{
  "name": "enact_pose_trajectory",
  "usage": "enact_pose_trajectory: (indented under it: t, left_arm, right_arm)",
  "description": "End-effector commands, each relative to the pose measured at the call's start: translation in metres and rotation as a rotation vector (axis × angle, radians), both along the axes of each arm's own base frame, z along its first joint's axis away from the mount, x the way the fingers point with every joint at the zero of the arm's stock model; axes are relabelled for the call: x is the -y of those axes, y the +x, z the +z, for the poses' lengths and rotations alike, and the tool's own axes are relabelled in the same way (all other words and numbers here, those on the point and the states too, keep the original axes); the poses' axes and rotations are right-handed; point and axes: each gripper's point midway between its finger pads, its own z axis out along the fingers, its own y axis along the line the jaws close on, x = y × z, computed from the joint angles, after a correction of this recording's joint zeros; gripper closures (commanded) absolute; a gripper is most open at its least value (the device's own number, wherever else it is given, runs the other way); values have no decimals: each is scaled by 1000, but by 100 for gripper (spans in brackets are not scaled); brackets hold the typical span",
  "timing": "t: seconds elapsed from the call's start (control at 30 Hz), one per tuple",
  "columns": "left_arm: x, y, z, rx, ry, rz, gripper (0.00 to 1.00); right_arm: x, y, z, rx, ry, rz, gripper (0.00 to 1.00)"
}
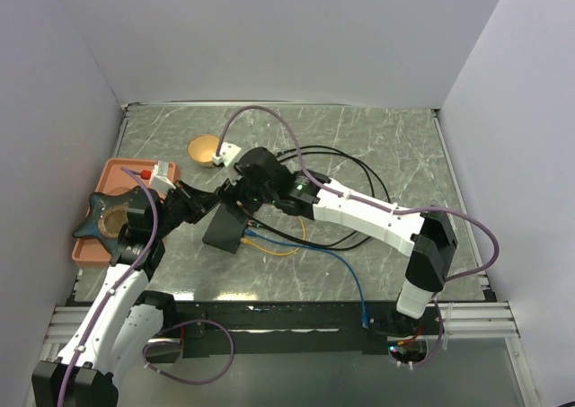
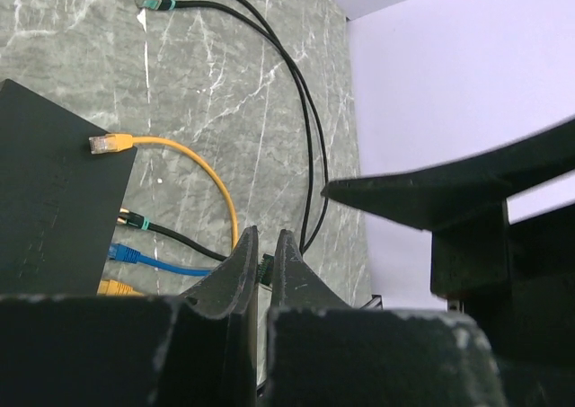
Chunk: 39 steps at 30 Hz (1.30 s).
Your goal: Insert the plug into the switch port
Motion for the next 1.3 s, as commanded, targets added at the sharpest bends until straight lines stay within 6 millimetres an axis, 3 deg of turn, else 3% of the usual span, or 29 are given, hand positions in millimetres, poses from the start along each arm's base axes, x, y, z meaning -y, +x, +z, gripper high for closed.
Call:
enact_pose_trajectory:
  t: [0.0,0.17,0.37,0.5,0.67,0.9,1.13,1.27]
  left_arm:
    - [1,3,22,39,-30,7,99]
    - [1,2,24,44,-28,4,99]
    - [0,1,26,53,-22,8,99]
    - [1,1,26,50,-22,0,99]
    - [2,3,23,43,-20,-5,99]
    - [2,4,21,42,-11,-5,99]
    - [2,4,19,40,-4,-8,99]
    - [3,5,18,41,-5,-17,99]
  right_arm:
    - [-15,0,14,58,6,-2,25]
    - [-19,-3,4,65,-28,-9,32]
    - [-12,7,-4,73,-75,-86,54]
    - [-11,8,-6,69,-68,-108,60]
    - [-11,4,-1,67,-48,-98,60]
    - [-8,1,2,64,-34,-89,41]
    - [-9,-1,1,60,-24,-86,41]
    - [-10,-2,5,64,-14,-83,48]
